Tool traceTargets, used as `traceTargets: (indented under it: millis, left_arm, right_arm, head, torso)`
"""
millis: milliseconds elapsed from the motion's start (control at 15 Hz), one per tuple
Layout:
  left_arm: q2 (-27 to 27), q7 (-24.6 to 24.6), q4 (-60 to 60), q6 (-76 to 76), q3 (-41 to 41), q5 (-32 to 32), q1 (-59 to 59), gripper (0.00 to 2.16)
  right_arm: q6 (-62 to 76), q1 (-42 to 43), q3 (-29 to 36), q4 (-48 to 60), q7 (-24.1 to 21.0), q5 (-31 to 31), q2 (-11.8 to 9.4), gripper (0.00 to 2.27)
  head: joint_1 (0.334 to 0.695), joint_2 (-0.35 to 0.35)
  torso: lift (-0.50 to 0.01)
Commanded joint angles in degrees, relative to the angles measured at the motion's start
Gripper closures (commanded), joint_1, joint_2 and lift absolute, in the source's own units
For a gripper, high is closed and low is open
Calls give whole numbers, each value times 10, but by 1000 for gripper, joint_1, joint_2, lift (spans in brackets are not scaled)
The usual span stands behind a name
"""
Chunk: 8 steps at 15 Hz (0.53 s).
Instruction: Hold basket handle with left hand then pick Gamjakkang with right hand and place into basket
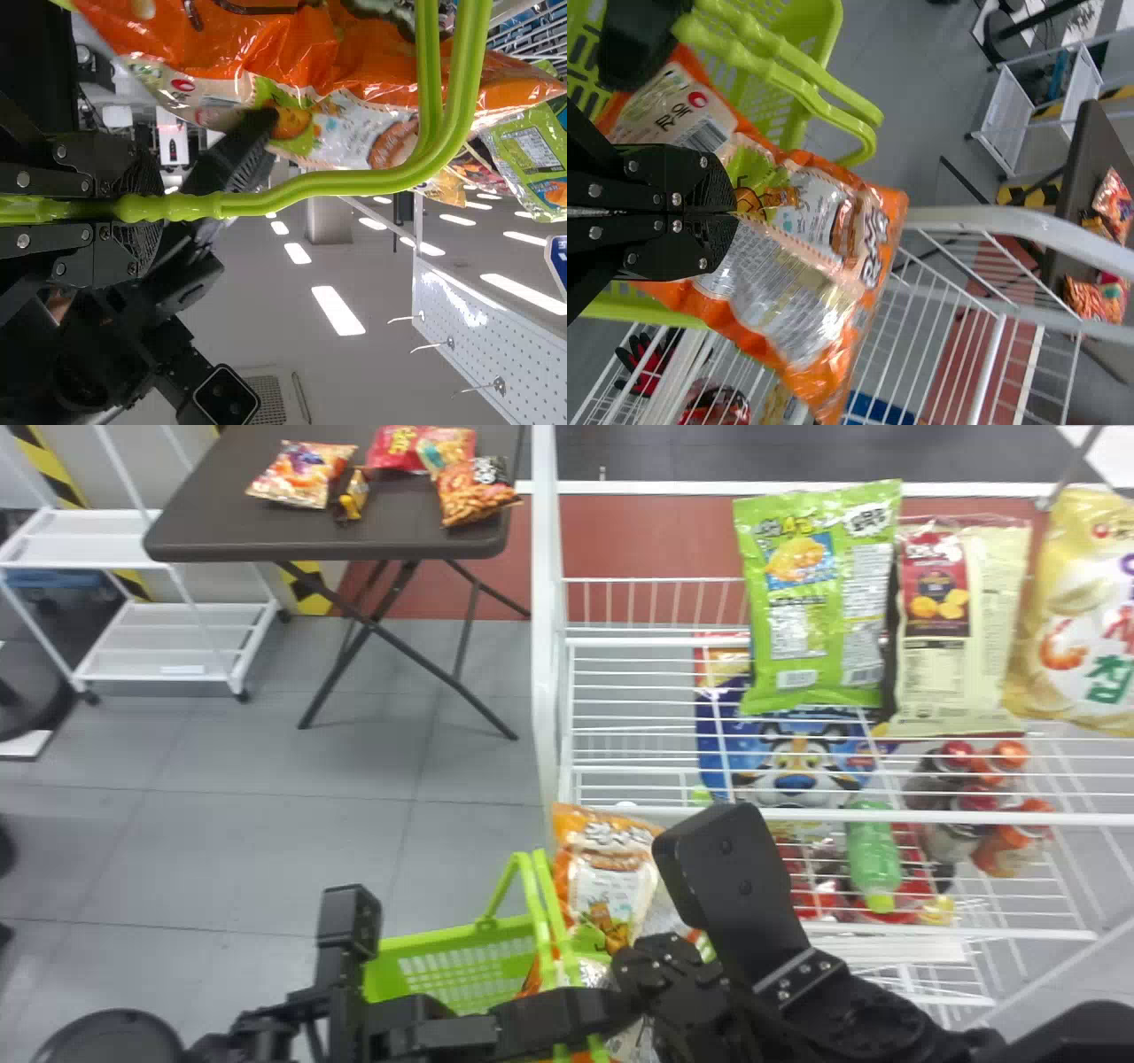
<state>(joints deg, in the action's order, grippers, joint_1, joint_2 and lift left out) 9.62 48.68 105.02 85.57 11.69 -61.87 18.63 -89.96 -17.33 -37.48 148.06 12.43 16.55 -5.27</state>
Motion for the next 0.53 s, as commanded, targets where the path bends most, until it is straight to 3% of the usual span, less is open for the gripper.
traceTargets:
  millis: [0, 67, 133, 467]
  left_arm:
    - [0, 0, -3, 0, -1, 0, -3, 2145]
    - [0, 0, -7, 0, -1, 0, -4, 2142]
    - [-1, 0, -9, 0, -1, 2, -5, 2145]
    - [-1, 0, -14, 0, -1, 2, -8, 2145]
  right_arm:
    - [-1, 10, -22, -23, 17, 19, 1, 1663]
    - [-1, 10, -23, -26, 18, 19, 0, 640]
    - [-1, 11, -24, -26, 23, 28, 1, -2]
    - [-1, 5, -10, 22, 110, 52, -2, 63]
  head:
    - [695, 121]
    - [695, 135]
    - [695, 145]
    - [695, 123]
  torso:
    - [-17]
    - [-17]
    - [-17]
    - [-17]
